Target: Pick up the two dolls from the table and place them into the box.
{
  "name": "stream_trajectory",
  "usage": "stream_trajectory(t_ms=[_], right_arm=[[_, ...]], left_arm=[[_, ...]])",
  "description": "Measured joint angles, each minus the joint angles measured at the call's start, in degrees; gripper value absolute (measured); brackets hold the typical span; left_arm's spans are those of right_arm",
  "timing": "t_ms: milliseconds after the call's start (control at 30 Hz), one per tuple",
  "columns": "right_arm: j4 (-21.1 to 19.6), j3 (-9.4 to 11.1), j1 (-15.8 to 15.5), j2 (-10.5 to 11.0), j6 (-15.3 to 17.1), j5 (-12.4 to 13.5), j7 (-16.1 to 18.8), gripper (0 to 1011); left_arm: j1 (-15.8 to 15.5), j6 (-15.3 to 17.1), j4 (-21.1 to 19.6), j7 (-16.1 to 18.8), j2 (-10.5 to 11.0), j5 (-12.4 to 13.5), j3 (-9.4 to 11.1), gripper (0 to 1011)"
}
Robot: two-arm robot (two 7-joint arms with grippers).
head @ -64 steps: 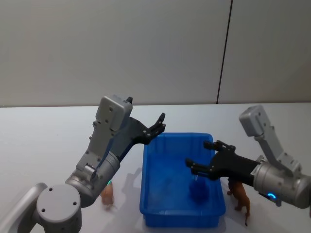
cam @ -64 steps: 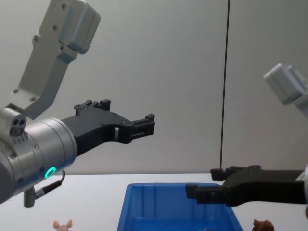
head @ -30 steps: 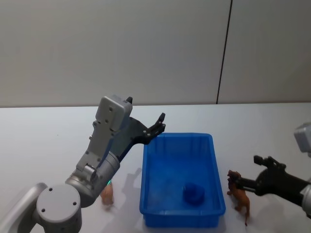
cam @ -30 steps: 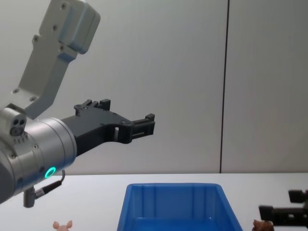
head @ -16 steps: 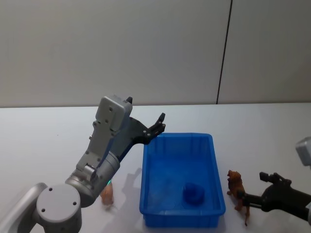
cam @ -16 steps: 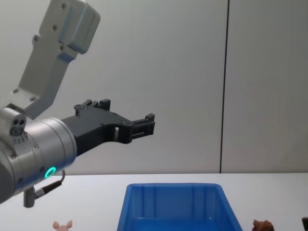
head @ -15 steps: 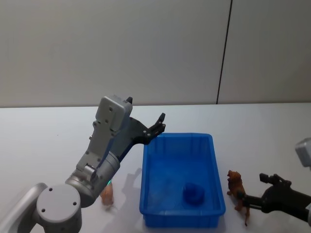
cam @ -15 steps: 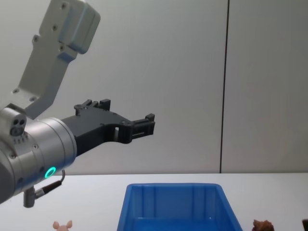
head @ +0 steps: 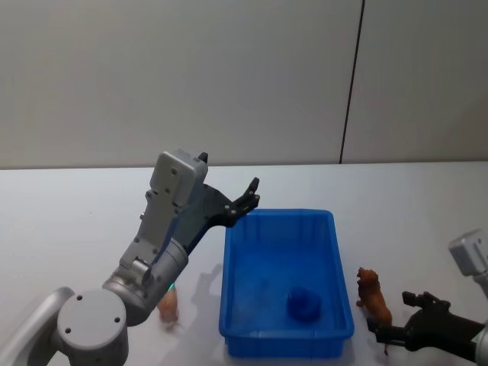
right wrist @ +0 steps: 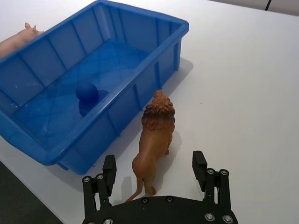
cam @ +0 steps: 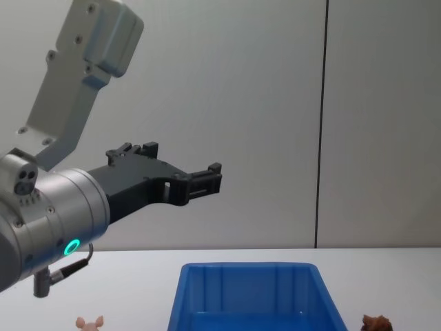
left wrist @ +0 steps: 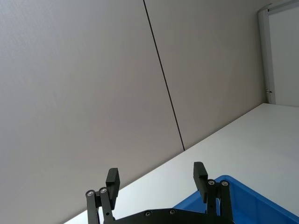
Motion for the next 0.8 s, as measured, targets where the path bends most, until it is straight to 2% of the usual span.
stream_trajectory(t_ms=[67, 200, 267, 300, 433, 533, 567, 667, 800], right_arm=[[0.40, -0.20, 0.21, -0.26, 0.22, -0.15, -0.02, 999], [1.12, -0.56, 0.61, -0.75, 0.54, -0.32, -0.12, 927], [1.57, -0.74, 0.88, -1.07, 0.67, -0.37, -0.23, 847], [1.70, -0.80, 0.95, -1.17, 0.72, -0.38, -0.26, 847], [2.49, -1.12, 1.46, -1.72, 0.89, -0.40, -0.54, 731], [2.92, -1.29, 1.75, -2.06, 0.97, -0.40, -0.72, 599], [2.92, -1.29, 1.75, -2.06, 0.97, -0.40, -0.72, 599], [3.22, -1.43, 1.98, -2.32, 0.99, -0.40, -0.91, 482], [3.48, -1.58, 2.28, -2.59, 0.99, -0.40, -1.18, 389]], left_arm=[[0.00, 0.00, 0.00, 0.00, 0.00, 0.00, 0.01, 1001], [0.00, 0.00, 0.00, 0.00, 0.00, 0.00, 0.00, 1001], [0.00, 0.00, 0.00, 0.00, 0.00, 0.00, 0.00, 1001], [0.00, 0.00, 0.00, 0.00, 0.00, 0.00, 0.00, 1001], [0.00, 0.00, 0.00, 0.00, 0.00, 0.00, 0.00, 1001], [0.00, 0.00, 0.00, 0.00, 0.00, 0.00, 0.00, 1001], [0.00, 0.00, 0.00, 0.00, 0.00, 0.00, 0.00, 1001], [0.00, 0.00, 0.00, 0.00, 0.00, 0.00, 0.00, 1001], [0.00, 0.00, 0.00, 0.00, 0.00, 0.00, 0.00, 1001]])
